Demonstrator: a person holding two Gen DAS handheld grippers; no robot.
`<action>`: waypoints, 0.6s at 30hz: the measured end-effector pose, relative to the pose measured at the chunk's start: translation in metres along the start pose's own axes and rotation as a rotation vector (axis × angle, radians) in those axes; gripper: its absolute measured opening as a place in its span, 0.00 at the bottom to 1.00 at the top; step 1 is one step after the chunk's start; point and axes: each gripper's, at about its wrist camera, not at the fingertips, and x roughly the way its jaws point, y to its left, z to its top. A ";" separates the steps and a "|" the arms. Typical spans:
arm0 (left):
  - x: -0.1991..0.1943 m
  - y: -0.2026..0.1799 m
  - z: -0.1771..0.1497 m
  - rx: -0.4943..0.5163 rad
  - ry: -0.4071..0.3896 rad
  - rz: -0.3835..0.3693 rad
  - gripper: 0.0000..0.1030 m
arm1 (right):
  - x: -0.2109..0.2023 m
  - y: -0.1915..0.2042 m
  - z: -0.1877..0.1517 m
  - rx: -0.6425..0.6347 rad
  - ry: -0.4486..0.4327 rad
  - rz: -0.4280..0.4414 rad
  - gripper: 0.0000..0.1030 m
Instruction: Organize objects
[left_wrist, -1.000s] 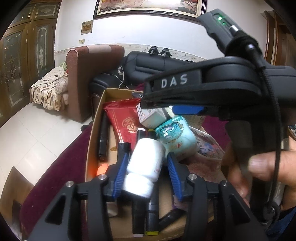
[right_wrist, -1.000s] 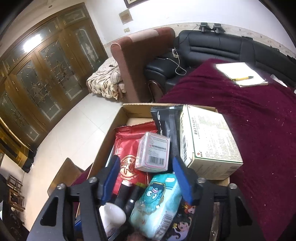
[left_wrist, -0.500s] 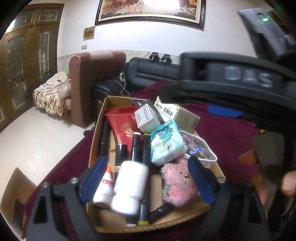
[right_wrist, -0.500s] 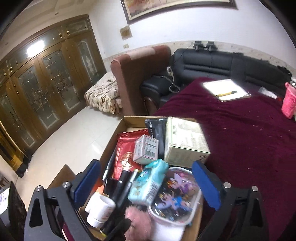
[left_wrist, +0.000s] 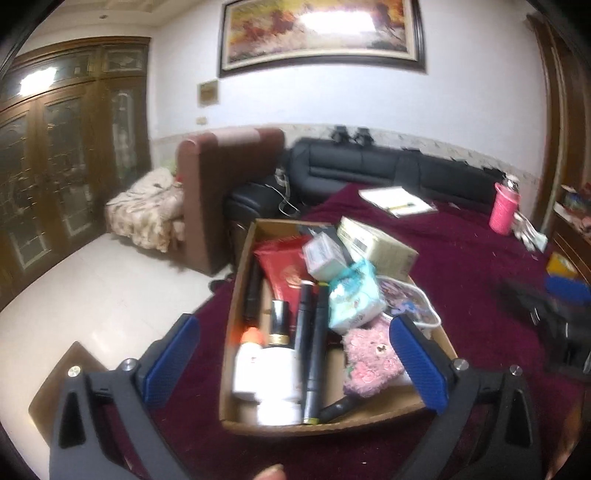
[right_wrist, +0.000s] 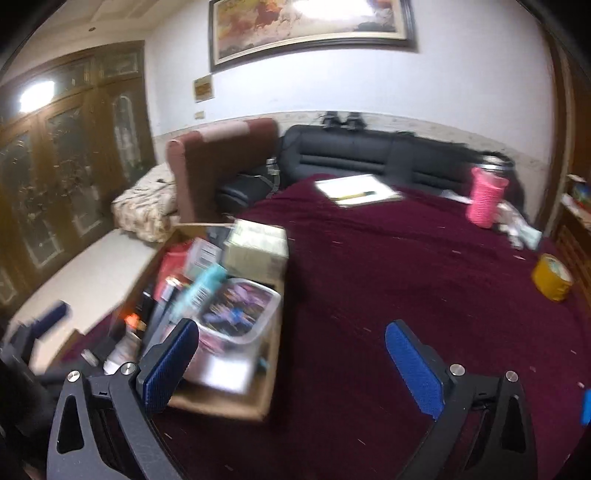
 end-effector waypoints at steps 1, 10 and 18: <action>-0.002 0.001 0.000 -0.008 0.007 0.039 1.00 | -0.004 -0.001 -0.005 -0.012 -0.005 -0.006 1.00; -0.019 0.014 -0.010 0.055 0.062 0.032 1.00 | -0.027 0.014 -0.037 -0.072 -0.101 0.059 1.00; -0.014 0.022 -0.013 0.088 0.045 0.065 1.00 | -0.021 0.028 -0.046 -0.073 -0.096 0.125 1.00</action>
